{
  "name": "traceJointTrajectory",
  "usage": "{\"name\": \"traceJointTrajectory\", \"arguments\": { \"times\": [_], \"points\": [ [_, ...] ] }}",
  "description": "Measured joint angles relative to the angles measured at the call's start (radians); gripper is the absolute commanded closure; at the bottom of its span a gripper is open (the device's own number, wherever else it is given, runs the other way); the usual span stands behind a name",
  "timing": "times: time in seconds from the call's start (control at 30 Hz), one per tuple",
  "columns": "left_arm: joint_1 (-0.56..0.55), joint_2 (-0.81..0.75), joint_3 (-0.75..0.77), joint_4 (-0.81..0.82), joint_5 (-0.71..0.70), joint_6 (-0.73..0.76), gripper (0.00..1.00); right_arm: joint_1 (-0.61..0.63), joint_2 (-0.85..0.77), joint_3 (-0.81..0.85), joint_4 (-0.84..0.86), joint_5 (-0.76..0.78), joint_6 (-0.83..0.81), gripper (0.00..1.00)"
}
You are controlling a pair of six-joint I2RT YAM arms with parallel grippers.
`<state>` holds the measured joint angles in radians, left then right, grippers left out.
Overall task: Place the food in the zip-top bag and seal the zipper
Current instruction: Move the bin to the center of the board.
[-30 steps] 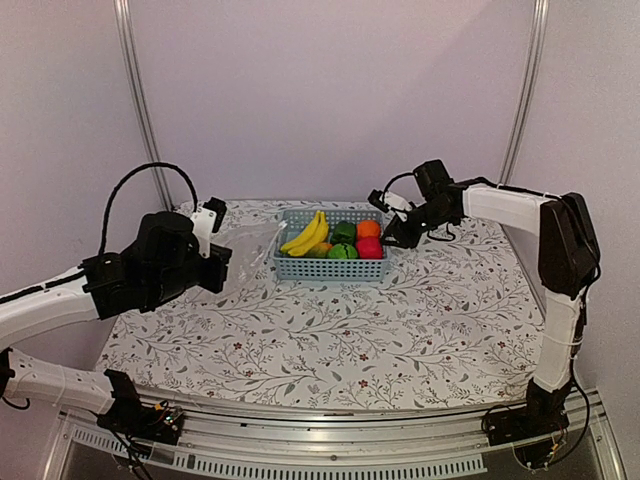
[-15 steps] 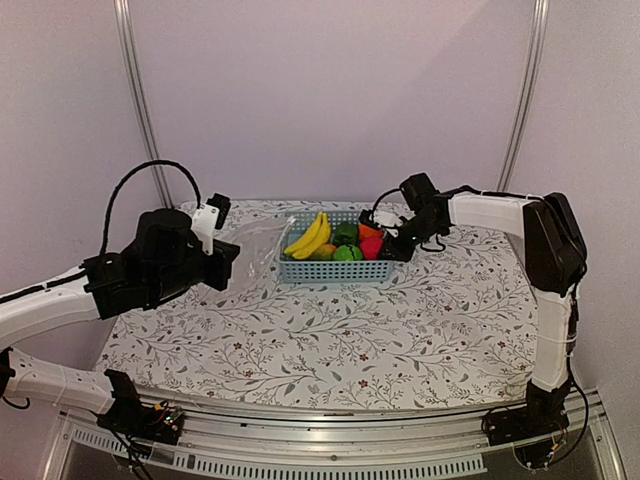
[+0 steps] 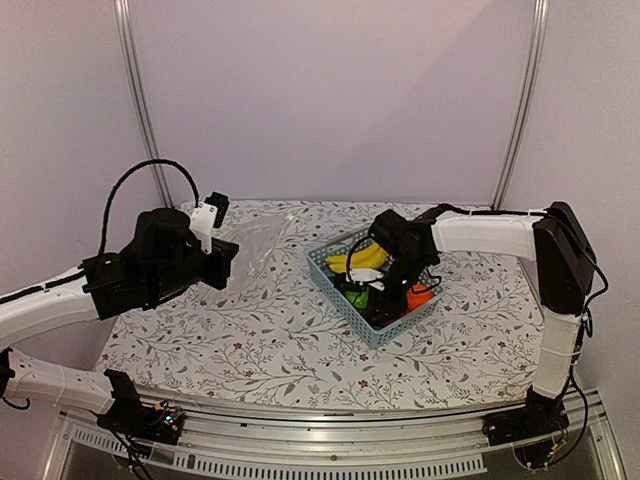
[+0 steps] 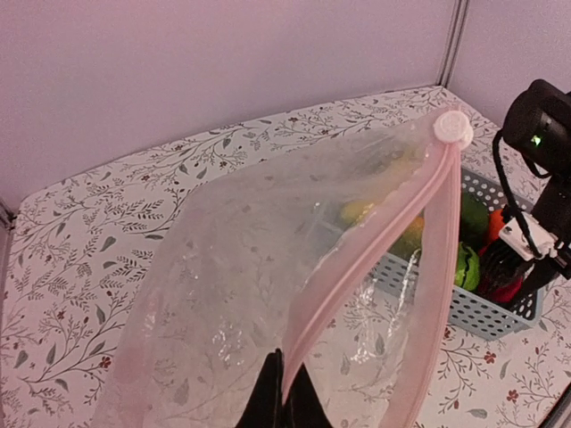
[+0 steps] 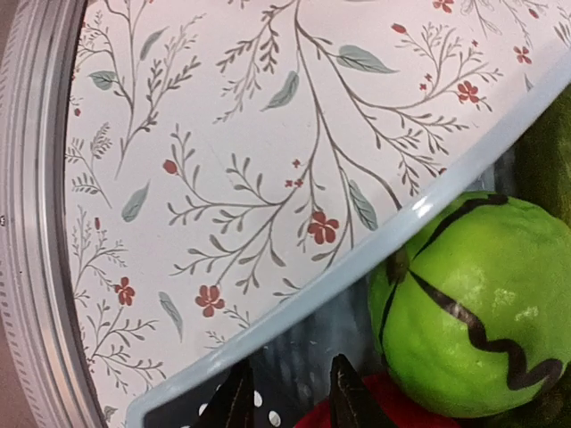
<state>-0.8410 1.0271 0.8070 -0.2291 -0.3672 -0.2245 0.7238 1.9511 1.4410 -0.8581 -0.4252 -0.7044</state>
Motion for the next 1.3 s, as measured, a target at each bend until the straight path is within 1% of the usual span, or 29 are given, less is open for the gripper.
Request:
{"name": "traceJointTrajectory", "arguments": {
  "times": [0.1, 0.23, 0.4, 0.47, 0.57, 0.7, 0.83, 0.93, 1.0, 1.1, 1.17, 1.27, 1.3],
  "points": [
    [0.000, -0.009, 0.000, 0.000, -0.007, 0.000, 1.00, 0.008, -0.022, 0.033, -0.047, -0.026, 0.014, 0.69],
    [0.000, -0.016, 0.000, -0.001, -0.007, 0.000, 1.00, -0.020, -0.065, 0.055, -0.076, -0.031, 0.027, 0.68],
    [0.000, -0.016, 0.010, -0.039, -0.005, -0.008, 1.00, -0.051, -0.111, 0.050, -0.079, -0.029, 0.043, 0.57],
    [0.000, -0.016, 0.029, -0.074, 0.000, -0.020, 1.00, -0.064, -0.140, 0.037, -0.061, -0.007, 0.056, 0.54],
    [0.000, -0.019, 0.072, -0.133, 0.008, -0.040, 1.00, -0.089, -0.166, 0.037, -0.021, 0.031, 0.090, 0.52],
    [0.000, -0.050, 0.131, -0.214, 0.016, -0.068, 1.00, -0.166, -0.171, 0.037, 0.075, 0.124, 0.154, 0.47],
    [0.000, -0.088, 0.146, -0.266, 0.019, -0.092, 1.00, -0.246, -0.154, 0.042, 0.158, 0.225, 0.201, 0.45],
    [0.000, -0.099, 0.146, -0.294, 0.022, -0.106, 1.00, -0.289, -0.100, 0.058, 0.201, 0.269, 0.224, 0.45],
    [0.000, -0.100, 0.146, -0.308, 0.024, -0.118, 1.00, -0.307, -0.056, 0.060, 0.219, 0.278, 0.235, 0.47],
    [0.000, -0.100, 0.146, -0.319, 0.026, -0.131, 1.00, -0.315, 0.003, 0.060, 0.223, 0.279, 0.240, 0.60],
    [0.000, -0.100, 0.147, -0.325, 0.027, -0.142, 1.00, -0.320, 0.032, 0.060, 0.223, 0.262, 0.254, 0.66],
    [0.000, -0.098, 0.164, -0.351, 0.019, -0.153, 1.00, -0.328, 0.043, 0.060, 0.224, 0.235, 0.286, 0.73],
    [0.000, -0.097, 0.178, -0.364, 0.014, -0.154, 1.00, -0.334, 0.043, 0.060, 0.225, 0.227, 0.297, 0.77]
  ]
}}
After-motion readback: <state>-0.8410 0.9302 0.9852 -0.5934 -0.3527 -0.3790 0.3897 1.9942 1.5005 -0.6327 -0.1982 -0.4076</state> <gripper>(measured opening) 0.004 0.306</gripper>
